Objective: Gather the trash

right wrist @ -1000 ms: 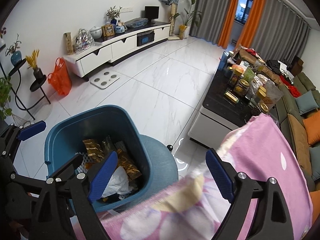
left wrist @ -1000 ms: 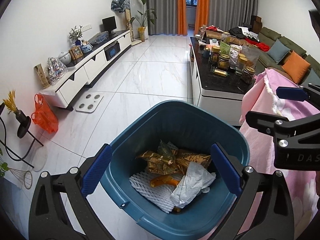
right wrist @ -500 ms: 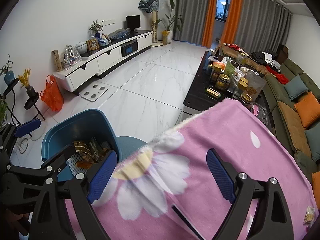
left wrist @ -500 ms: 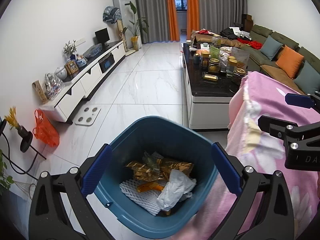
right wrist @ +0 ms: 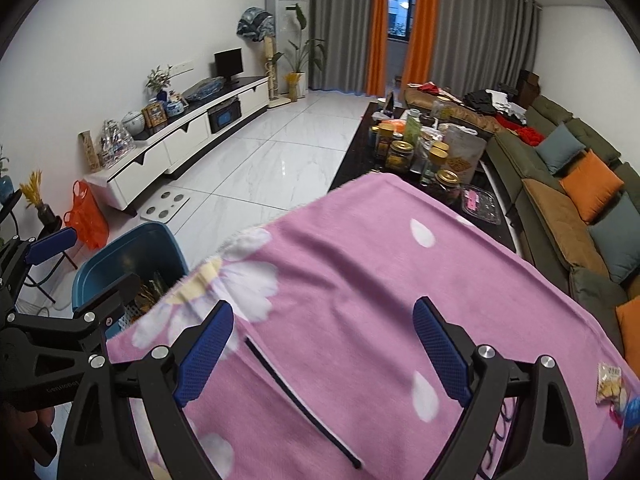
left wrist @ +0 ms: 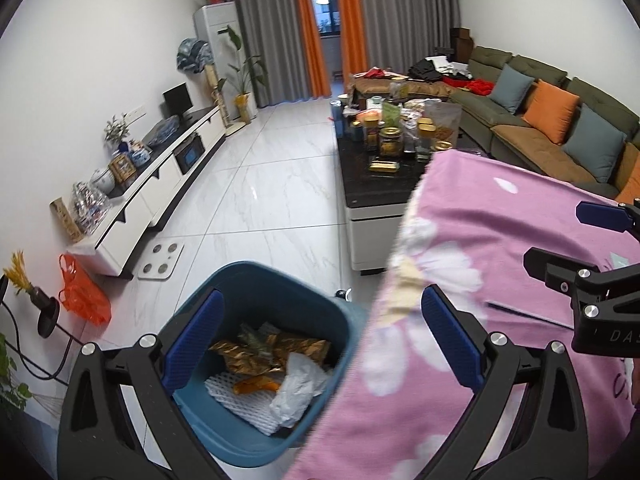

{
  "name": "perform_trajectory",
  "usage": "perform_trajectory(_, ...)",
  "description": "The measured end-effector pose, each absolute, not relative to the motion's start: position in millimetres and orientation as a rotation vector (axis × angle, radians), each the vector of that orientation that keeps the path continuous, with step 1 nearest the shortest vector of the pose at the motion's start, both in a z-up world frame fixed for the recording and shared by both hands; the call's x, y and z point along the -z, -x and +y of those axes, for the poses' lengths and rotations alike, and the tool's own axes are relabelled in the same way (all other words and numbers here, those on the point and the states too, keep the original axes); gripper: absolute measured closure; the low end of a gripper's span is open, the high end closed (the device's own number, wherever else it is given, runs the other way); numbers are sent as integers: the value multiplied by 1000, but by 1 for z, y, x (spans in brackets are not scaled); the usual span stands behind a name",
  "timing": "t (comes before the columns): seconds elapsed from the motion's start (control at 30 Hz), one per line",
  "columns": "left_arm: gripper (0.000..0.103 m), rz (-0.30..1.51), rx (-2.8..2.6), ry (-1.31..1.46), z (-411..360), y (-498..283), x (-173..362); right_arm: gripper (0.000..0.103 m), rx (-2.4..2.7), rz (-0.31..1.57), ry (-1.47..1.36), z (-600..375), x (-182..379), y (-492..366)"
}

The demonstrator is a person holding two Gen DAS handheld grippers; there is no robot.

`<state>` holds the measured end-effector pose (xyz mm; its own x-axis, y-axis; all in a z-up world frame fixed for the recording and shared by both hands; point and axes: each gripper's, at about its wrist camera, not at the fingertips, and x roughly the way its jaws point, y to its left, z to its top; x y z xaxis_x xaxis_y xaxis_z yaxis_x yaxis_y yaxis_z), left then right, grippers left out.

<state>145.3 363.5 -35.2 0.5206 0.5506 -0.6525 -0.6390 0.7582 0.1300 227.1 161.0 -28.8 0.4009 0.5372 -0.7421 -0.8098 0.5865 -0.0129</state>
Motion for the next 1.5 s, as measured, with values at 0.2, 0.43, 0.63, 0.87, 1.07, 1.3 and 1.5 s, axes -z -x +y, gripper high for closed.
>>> perform_trajectory(0.2, 6, 721, -656, 102, 330, -164, 26, 15, -823, 760, 373, 125, 27, -236)
perform_trajectory(0.43, 6, 707, -579, 75, 294, -183, 19, 15, -748, 758, 336, 80, 24, -244)
perform_trajectory(0.63, 6, 701, -514, 57, 264, -199, 16, 14, -675, 756, 297, 36, 24, -251)
perform_trajectory(0.87, 6, 690, -435, 32, 227, -214, 11, 13, -605, 756, 249, -4, 26, -253)
perform_trajectory(1.07, 6, 683, -376, 23, 203, -220, 9, 11, -539, 753, 199, -41, 29, -254)
perform_trajectory(1.3, 6, 667, -314, 19, 175, -223, 7, 8, -466, 740, 143, -85, 31, -247)
perform_trajectory(1.5, 6, 650, -271, 20, 158, -221, 6, 7, -406, 732, 116, -113, 32, -239)
